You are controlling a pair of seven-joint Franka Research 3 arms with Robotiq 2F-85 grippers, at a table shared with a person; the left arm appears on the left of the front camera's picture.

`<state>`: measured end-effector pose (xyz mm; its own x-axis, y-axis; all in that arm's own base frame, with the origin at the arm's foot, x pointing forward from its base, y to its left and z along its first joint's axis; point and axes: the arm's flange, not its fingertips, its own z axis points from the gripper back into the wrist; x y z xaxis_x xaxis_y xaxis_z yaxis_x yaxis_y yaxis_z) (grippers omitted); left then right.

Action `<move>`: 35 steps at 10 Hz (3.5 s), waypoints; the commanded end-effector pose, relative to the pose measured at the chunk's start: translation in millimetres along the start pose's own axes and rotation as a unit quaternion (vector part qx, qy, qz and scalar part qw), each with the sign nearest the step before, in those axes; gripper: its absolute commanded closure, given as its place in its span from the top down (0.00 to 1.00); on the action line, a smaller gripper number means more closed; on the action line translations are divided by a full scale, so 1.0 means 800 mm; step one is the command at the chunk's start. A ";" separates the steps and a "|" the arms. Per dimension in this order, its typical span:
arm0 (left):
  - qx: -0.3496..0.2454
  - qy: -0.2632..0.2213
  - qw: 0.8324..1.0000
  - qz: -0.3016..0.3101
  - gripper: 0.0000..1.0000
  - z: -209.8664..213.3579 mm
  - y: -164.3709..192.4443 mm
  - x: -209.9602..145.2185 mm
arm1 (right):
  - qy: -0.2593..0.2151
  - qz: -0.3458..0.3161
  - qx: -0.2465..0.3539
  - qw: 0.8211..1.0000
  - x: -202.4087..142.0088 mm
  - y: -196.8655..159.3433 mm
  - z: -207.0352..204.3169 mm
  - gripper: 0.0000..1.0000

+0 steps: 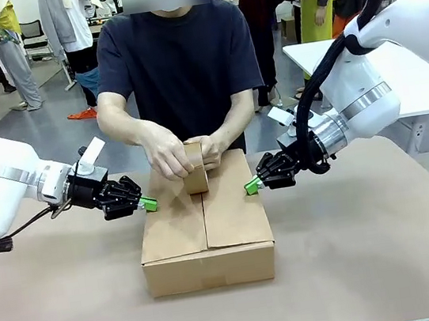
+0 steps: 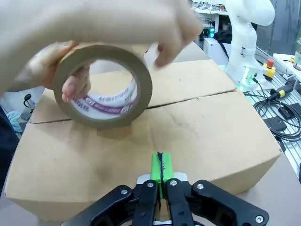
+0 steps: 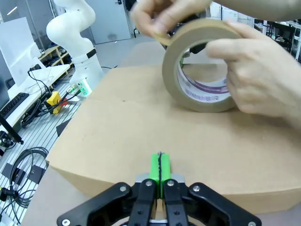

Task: Wrap the clocks to prevent damage.
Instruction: After the human seals the box with tape, release both hands from the side flaps of the Package Box.

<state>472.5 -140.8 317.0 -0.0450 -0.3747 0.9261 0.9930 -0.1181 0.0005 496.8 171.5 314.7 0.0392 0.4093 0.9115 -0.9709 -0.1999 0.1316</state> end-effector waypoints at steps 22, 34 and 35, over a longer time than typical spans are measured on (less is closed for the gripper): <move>-0.001 0.001 1.000 -0.001 0.00 -0.003 0.000 0.000 | 0.000 -0.001 -0.004 1.000 -0.004 0.000 -0.002 0.01; -0.001 0.001 1.000 -0.001 0.00 -0.003 0.000 0.000 | 0.000 -0.001 -0.004 1.000 -0.004 0.000 -0.002 0.01; -0.001 0.001 1.000 -0.001 0.00 -0.003 0.000 0.000 | 0.000 -0.001 -0.004 1.000 -0.004 0.000 -0.002 0.01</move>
<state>472.5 -140.8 316.9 -0.0448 -0.3747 0.9261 0.9930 -0.1182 0.0002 496.8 171.4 314.7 0.0392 0.4094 0.9115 -0.9710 -0.1996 0.1315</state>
